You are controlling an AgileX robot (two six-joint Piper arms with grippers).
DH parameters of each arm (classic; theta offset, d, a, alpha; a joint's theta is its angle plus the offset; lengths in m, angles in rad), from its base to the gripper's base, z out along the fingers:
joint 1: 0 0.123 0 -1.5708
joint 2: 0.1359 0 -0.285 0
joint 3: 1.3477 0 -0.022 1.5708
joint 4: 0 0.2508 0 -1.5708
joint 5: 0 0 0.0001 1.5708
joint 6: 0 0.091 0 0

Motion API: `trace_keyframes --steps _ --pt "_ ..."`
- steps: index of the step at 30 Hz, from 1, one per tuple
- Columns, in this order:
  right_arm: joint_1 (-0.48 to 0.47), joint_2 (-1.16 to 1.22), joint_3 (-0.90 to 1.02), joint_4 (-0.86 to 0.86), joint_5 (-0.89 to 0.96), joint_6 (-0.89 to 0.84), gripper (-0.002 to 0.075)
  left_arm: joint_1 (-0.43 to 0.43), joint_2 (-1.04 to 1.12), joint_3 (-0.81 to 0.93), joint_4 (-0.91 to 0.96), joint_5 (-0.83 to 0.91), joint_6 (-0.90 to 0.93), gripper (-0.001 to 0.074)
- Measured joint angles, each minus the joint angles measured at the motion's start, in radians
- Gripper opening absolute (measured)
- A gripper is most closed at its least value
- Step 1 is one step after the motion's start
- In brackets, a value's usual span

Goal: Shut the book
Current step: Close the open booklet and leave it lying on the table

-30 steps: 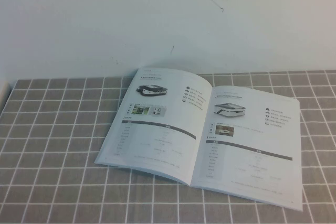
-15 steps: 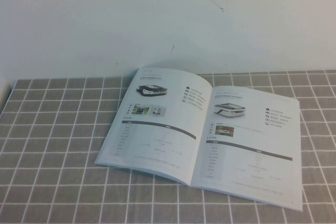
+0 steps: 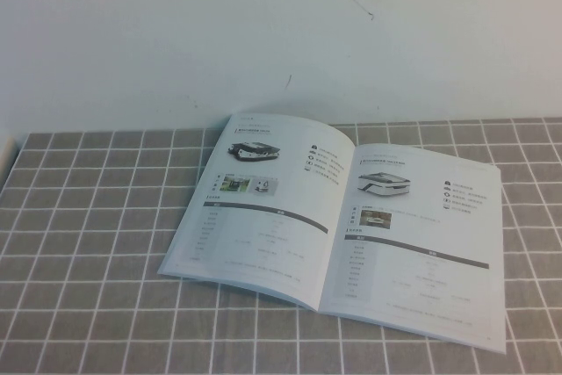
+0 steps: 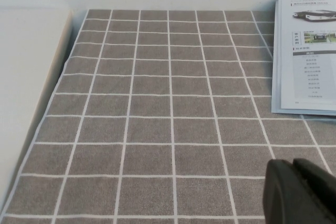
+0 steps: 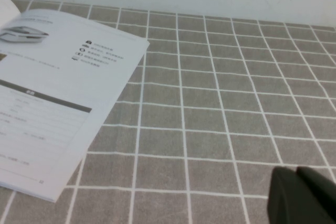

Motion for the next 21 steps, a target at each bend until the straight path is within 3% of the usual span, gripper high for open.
trace_keyframes --steps 13,21 --pt "0.0 0.0 0.0 -0.002 -0.021 0.0 -0.0003 0.0 0.0 0.002 0.01 -0.031 0.008 -0.0004" --pt "0.0 0.0 0.006 -0.002 -0.349 0.0 -0.0003 0.0 0.0 0.006 -0.015 -0.288 0.007 -0.0004"
